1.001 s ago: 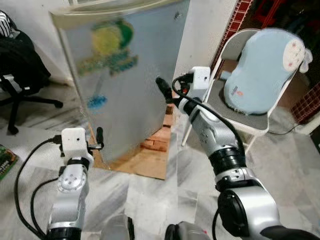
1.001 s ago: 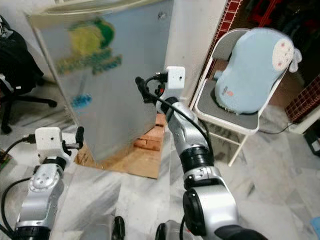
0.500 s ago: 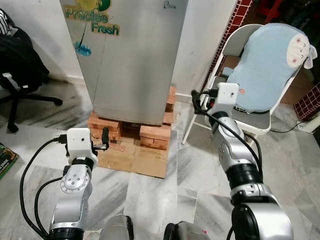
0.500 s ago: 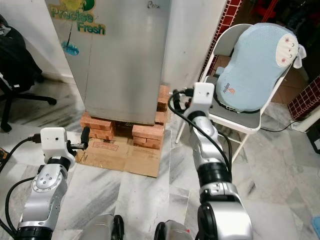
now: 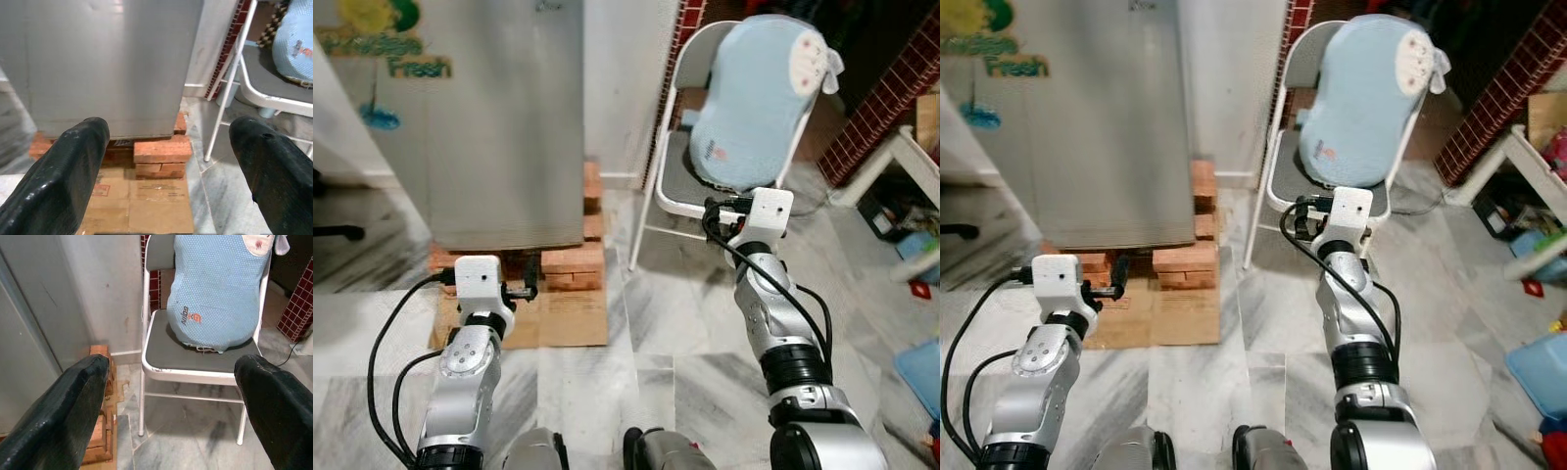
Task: Restocking fridge
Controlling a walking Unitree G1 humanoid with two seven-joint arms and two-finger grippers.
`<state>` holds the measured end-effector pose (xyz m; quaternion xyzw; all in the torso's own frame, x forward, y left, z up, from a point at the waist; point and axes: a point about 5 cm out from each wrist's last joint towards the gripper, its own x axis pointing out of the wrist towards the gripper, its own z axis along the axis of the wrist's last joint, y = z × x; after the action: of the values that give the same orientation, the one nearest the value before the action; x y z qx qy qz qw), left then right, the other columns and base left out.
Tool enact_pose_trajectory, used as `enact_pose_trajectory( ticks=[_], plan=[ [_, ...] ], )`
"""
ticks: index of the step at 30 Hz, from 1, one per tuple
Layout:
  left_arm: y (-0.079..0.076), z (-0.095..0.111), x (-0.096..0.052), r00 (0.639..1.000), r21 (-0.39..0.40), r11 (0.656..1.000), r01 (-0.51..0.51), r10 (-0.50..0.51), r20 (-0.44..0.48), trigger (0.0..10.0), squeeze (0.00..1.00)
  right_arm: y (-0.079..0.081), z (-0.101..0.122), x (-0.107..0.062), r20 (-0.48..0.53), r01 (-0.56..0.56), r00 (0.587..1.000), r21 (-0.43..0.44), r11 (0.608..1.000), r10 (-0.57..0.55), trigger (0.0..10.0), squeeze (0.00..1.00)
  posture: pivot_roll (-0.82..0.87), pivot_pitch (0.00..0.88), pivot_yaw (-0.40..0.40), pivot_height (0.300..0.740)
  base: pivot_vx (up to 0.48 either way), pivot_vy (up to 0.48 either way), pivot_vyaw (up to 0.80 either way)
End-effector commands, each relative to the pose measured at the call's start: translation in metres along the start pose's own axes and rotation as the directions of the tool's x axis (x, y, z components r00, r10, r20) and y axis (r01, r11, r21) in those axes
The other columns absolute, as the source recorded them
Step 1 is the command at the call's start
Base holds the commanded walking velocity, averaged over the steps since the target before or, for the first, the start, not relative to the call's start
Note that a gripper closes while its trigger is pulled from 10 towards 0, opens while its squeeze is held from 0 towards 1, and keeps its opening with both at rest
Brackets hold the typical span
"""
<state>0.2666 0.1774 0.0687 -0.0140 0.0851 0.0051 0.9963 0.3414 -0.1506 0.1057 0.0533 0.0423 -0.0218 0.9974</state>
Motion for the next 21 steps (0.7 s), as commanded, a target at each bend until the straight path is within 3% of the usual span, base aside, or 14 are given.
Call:
enact_pose_trajectory(
  ticks=[1, 6, 12, 16, 21],
  plan=[
    [0.000, 0.000, 0.001, 1.000, 0.004, 1.000, 0.005, -0.005, -0.001, 10.0, 0.00, 0.000, 0.007, 0.000, 0.029, 0.004, 1.000, -0.007, 1.000, -0.004, 10.0, 0.00, 0.03, 0.095, -0.071, 0.740, 0.000, 0.000, -0.80],
    [-0.004, 0.001, 0.002, 1.000, 0.021, 1.000, 0.016, -0.016, 0.001, 10.0, 0.00, -0.003, 0.005, -0.002, 0.023, 0.013, 1.000, 0.004, 1.000, -0.014, 10.0, 0.00, 0.04, 0.100, -0.069, 0.740, 0.000, 0.282, -0.62],
    [-0.007, 0.001, 0.002, 0.999, 0.018, 0.999, 0.032, -0.032, 0.000, 10.0, 0.00, 0.000, 0.006, -0.001, 0.015, 0.010, 1.000, 0.006, 1.000, -0.010, 10.0, 0.00, 0.04, 0.102, -0.070, 0.740, -0.341, 0.342, 0.00],
    [-0.008, 0.002, 0.003, 0.999, 0.018, 0.999, 0.033, -0.033, 0.003, 10.0, 0.00, 0.004, 0.007, 0.001, 0.014, -0.003, 1.000, 0.008, 1.000, 0.003, 10.0, 0.00, 0.04, 0.100, -0.071, 0.740, -0.349, 0.334, -0.80],
    [-0.008, 0.002, 0.004, 0.999, 0.003, 0.999, 0.042, -0.042, -0.005, 10.0, 0.00, 0.012, 0.015, 0.007, 0.032, -0.022, 0.999, 0.016, 1.000, 0.021, 10.0, 0.00, 0.03, 0.110, -0.063, 0.740, -0.349, 0.334, 0.00]
  ],
)
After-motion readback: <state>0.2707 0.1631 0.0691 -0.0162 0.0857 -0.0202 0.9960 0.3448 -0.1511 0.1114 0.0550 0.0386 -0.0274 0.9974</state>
